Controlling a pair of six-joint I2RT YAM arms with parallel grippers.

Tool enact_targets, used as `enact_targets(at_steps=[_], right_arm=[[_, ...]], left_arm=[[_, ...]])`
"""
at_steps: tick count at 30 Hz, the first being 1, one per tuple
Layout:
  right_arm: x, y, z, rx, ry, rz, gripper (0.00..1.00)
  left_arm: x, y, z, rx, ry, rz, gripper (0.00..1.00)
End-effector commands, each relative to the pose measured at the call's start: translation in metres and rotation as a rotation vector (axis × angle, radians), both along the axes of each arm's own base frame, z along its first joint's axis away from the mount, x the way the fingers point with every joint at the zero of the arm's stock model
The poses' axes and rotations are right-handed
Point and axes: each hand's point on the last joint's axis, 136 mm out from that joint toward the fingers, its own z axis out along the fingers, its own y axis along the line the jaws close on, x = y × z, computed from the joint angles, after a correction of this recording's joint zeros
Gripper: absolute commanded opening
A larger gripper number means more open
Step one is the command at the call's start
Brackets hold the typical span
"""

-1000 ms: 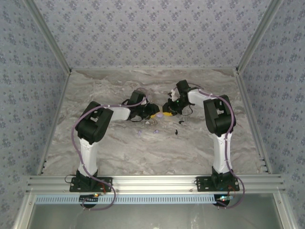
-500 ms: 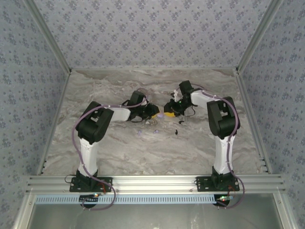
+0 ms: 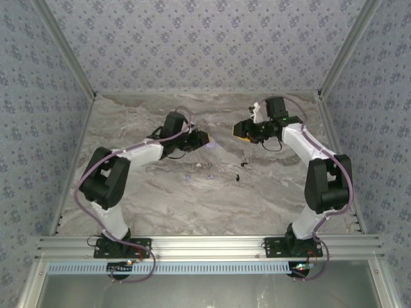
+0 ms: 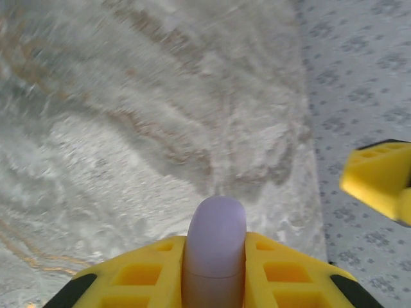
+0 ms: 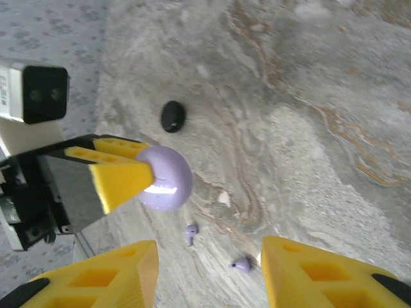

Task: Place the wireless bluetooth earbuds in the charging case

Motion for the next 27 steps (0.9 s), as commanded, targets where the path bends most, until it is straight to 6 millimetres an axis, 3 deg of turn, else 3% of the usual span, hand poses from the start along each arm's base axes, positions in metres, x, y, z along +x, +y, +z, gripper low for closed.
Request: enact_targets(at_steps=[1,6,11,16,27], right_arm=[[-0.015,0.010,0.041,0.101,-0.129,0.095,0.49],[-0.031,0.018,0.079,0.171,-0.212,0.159,0.50],[-0.044,0.034,0.101,0.217,-0.255,0.235,0.52],[-0.052,0.044,0.115,0.243,-0.288,0.291,0.54],[-0.066,0.064,0.132,0.265,-0.334,0.380,0.54]], left_arm=[[-0.012,-0.001,0.050,-0.076,-0.149,-0.079,0.23],[-0.033,0.002,0.105,-0.158,-0.285,-0.140,0.24],[-0.050,0.004,0.139,-0.215,-0.362,-0.190,0.25],[-0.062,0.008,0.153,-0.235,-0.401,-0.209,0.25],[-0.072,0.005,0.158,-0.249,-0.408,-0.241,0.25]])
